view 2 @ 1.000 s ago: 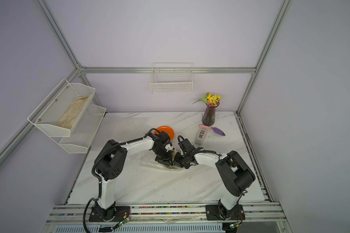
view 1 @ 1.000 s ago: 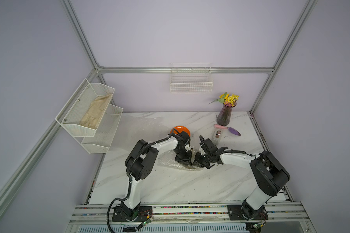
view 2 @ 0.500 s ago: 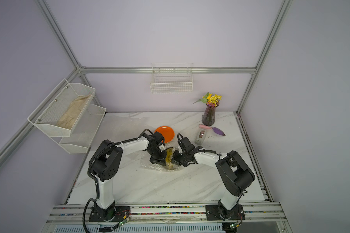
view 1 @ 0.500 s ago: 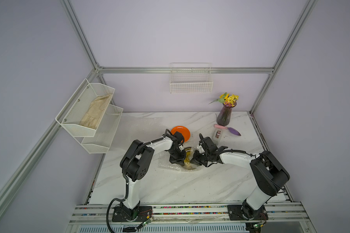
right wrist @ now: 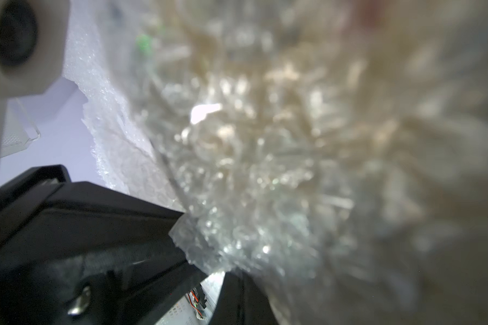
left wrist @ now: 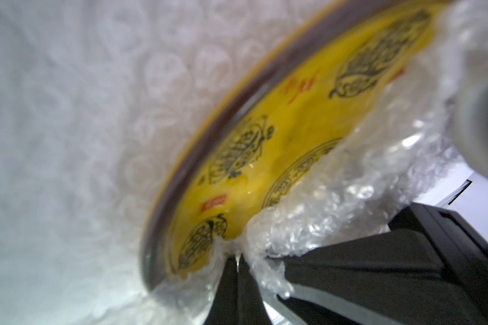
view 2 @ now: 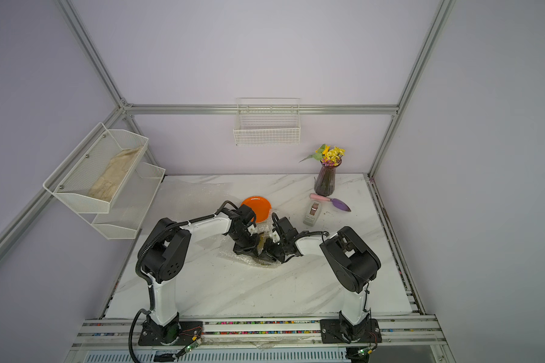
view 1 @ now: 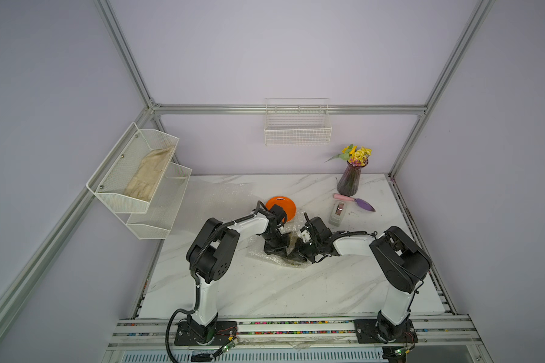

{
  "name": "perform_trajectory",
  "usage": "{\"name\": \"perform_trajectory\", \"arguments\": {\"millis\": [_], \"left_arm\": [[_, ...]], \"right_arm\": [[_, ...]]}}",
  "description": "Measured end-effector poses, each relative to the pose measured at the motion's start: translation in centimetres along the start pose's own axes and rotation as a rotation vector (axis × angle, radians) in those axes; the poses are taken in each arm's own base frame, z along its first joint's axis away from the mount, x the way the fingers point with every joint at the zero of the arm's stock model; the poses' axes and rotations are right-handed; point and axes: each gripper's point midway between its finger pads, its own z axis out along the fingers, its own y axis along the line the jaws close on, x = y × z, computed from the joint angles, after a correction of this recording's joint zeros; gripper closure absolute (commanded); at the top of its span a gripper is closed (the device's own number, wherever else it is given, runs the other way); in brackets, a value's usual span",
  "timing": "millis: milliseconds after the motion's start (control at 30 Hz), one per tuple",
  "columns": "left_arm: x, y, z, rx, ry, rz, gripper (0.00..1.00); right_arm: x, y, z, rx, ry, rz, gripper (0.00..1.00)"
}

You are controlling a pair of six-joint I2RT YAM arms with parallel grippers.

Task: Wrap dinner plates in bubble wrap
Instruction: Wrap the plate in the bubble wrap.

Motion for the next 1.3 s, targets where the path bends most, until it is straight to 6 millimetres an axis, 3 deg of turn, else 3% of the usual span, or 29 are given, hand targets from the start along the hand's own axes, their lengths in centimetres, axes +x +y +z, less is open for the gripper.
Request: {"name": "perform_trajectory", "arguments": {"millis": [100, 300, 400, 500, 533, 633, 733, 800, 933, 1133, 1300], "left_arm": [[-0.4, -0.7, -0.7, 0.008, -0.007, 0.0, 0.97], [-2.2, -4.0, -2.4, 0.091, -0.061, 0.043, 0.96], [-2.4, -4.4, -1.5, 0.108, -0.048, 0.045, 0.97], [-2.4, -3.5, 0.2, 0.086, -0.012, 0.024, 0.97], [-2.3, -3.2, 0.7, 0.078, -0.001, 0.018, 0.97], [-2.1, -2.8, 1.3, 0.075, 0.015, 0.016, 0.97], [-2.1, -2.8, 1.4, 0.079, 0.014, 0.028, 0.98], [-2.1, -2.7, 1.4, 0.08, 0.013, 0.035, 0.98], [-2.1, -2.7, 1.4, 0.079, 0.012, 0.046, 0.98], [-1.6, -2.6, 0.9, 0.051, 0.02, 0.056, 0.9], [0.1, -3.2, -0.2, 0.006, 0.046, 0.073, 0.87]], "right_arm": [[0.1, 0.0, 0.0, -0.001, 0.005, -0.006, 1.0], [0.4, 0.1, 0.1, -0.009, 0.023, -0.016, 1.0], [0.4, 0.1, 0.1, -0.009, 0.024, -0.018, 1.0], [0.5, 0.1, 0.1, -0.008, 0.024, -0.02, 1.0], [0.5, 0.1, 0.0, -0.008, 0.025, -0.022, 0.98], [0.8, 0.4, -0.7, 0.007, 0.026, -0.021, 0.75], [1.0, 1.4, -2.4, 0.005, 0.014, -0.038, 0.73], [1.1, 2.0, -4.0, -0.002, -0.004, -0.041, 0.76], [-0.1, 1.2, -6.4, 0.011, -0.058, -0.011, 0.95], [0.1, -3.4, -4.4, 0.125, 0.001, 0.081, 1.0], [0.3, -3.9, -4.2, 0.141, 0.005, 0.09, 1.0]]}}
